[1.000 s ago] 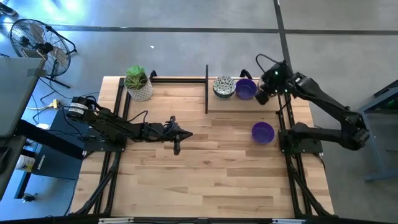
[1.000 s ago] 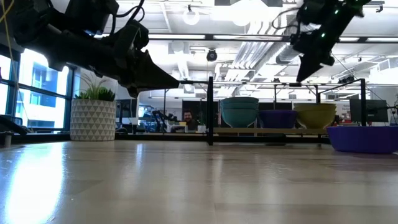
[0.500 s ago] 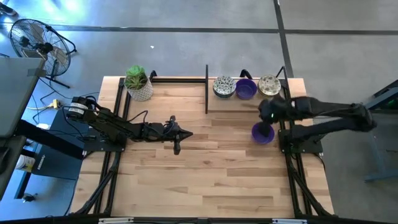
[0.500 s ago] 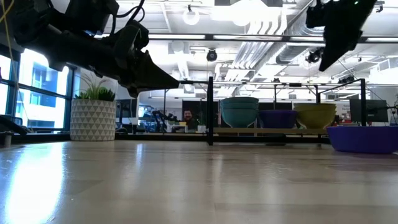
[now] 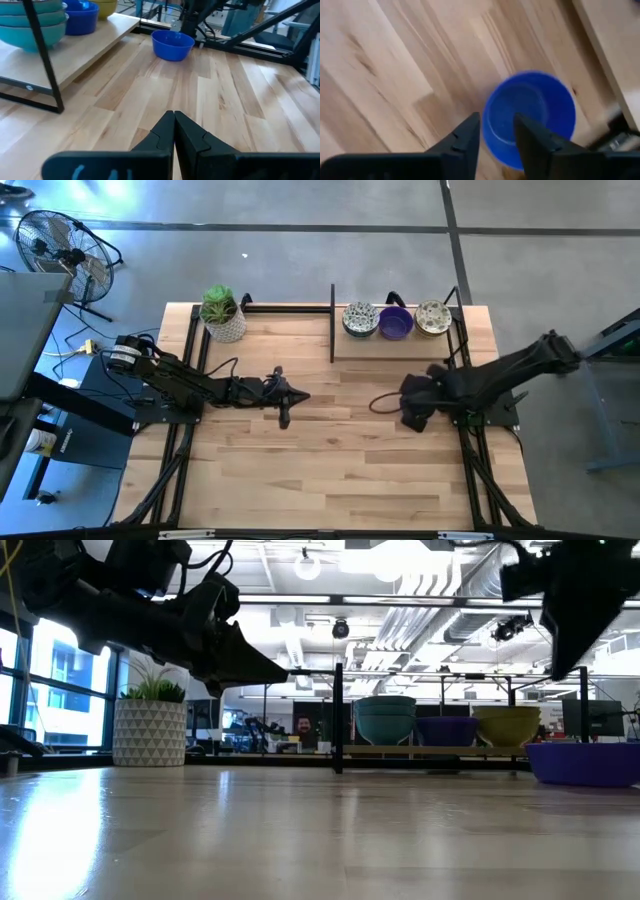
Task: Pick & Place Mini bowls
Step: Stack the blue bowl on top of the blue bowls on the shelf
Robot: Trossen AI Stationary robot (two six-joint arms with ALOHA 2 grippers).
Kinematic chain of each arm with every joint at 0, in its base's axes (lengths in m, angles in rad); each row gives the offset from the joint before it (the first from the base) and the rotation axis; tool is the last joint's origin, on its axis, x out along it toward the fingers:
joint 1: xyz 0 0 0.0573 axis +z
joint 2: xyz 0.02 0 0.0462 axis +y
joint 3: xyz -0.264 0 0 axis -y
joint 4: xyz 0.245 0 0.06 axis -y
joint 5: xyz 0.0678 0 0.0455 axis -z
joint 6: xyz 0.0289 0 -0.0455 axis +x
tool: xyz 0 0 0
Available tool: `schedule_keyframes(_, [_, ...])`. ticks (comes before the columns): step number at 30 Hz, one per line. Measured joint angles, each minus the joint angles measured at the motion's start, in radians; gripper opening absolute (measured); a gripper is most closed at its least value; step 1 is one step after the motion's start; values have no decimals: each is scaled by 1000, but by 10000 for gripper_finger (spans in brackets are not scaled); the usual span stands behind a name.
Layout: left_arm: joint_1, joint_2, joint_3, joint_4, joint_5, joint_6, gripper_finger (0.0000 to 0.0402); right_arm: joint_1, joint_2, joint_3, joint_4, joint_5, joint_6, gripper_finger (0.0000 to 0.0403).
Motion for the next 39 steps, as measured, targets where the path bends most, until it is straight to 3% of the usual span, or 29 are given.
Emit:
schedule_keyframes(6, [0, 0, 0, -3, 19, 0, 3, 4, 14, -107, 115, -58, 44, 145])
schedule_keyframes(11, [0, 0, 0, -3, 19, 0, 3, -36, -18, -244, 245, -93, 54, 149])
schedule_keyframes(21, [0, 0, 0, -3, 19, 0, 3, -73, -19, -356, 373, -106, 26, 147])
schedule_keyframes(25, [0, 0, 0, -3, 19, 0, 3, -73, -19, -386, 404, -103, 16, 112])
schedule_keyframes(31, [0, 0, 0, -2, 19, 0, 3, -72, -19, -380, 437, -116, -32, 13])
schedule_keyframes(39, [0, 0, 0, 14, 19, 0, 3, -110, -18, -152, 313, -101, -165, 17])
